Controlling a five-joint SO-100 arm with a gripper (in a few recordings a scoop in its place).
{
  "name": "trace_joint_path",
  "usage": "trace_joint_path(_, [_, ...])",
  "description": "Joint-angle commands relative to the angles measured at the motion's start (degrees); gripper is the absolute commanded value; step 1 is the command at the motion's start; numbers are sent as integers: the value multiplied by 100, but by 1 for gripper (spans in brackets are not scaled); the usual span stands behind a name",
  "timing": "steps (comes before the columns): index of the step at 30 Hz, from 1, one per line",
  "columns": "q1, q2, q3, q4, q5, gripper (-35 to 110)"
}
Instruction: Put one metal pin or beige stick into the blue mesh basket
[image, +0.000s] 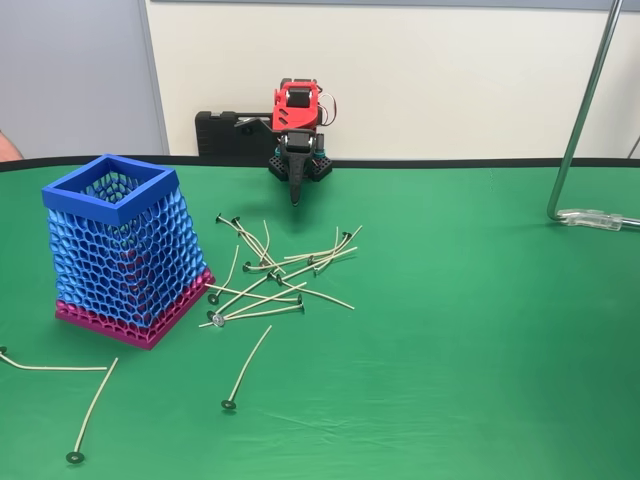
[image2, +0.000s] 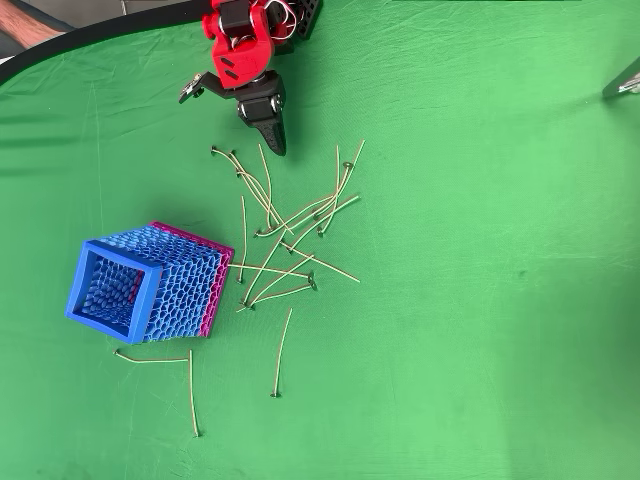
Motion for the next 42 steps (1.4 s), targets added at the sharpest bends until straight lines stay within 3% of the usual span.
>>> trace_joint_path(1, [-44, 53, 26, 18, -44, 1])
trace_joint_path(42, [-44, 53, 26, 9, 70, 1])
